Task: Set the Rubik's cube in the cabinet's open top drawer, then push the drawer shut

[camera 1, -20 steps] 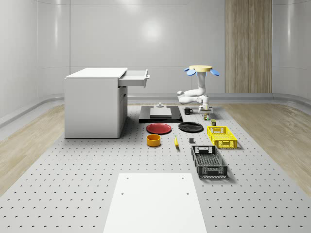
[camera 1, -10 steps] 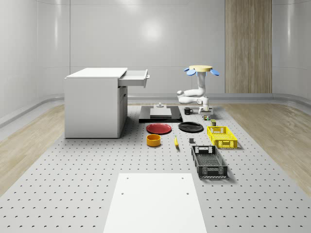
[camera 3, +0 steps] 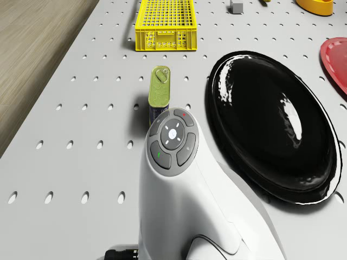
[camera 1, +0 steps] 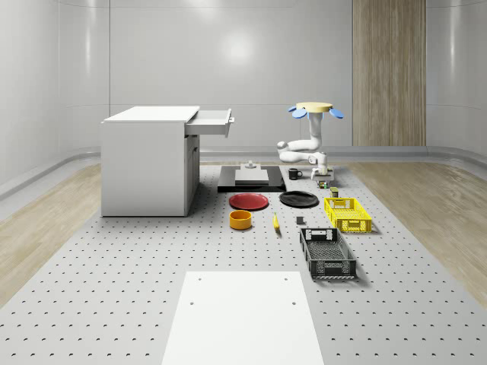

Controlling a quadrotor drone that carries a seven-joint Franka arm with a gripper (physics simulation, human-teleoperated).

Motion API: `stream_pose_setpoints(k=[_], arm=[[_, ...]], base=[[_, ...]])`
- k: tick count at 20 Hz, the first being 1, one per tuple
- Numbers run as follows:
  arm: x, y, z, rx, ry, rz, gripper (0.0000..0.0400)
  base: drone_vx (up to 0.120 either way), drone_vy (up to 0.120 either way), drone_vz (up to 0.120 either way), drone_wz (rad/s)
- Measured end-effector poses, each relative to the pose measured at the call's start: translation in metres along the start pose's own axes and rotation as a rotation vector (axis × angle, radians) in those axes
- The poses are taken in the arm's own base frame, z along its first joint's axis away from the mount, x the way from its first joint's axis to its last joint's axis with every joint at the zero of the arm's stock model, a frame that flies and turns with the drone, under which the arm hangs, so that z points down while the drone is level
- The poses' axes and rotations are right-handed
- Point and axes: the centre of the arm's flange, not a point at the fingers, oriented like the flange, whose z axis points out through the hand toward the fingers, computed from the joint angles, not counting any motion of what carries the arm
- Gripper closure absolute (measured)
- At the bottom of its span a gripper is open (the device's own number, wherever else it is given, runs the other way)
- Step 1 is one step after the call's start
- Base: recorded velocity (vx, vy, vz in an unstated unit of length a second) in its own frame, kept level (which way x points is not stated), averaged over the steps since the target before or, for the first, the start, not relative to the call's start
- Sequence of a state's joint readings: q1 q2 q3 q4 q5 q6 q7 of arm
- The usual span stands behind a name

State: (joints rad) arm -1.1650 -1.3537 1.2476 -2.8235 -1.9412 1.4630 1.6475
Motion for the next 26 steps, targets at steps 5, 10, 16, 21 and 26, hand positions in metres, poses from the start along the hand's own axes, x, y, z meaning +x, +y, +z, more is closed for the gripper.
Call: stream_pose_setpoints(k=[5, 10, 16, 21, 26], arm=[[0.000, 0.000, -0.006, 0.000, 0.000, 0.000, 0.0070], [0.000, 0.000, -0.026, 0.000, 0.000, 0.000, 0.0074], [0.000, 0.000, -0.041, 0.000, 0.000, 0.000, 0.0075], [0.000, 0.000, -0.045, 0.000, 0.000, 0.000, 0.0075], [0.000, 0.000, -0.047, 0.000, 0.000, 0.000, 0.0075]], base=[[0.000, 0.000, 0.000, 0.000], [0.000, 0.000, 0.040, 0.000], [0.000, -0.020, 0.120, 0.000], [0.000, -0.120, 0.120, 0.000], [0.000, -0.048, 0.120, 0.000]])
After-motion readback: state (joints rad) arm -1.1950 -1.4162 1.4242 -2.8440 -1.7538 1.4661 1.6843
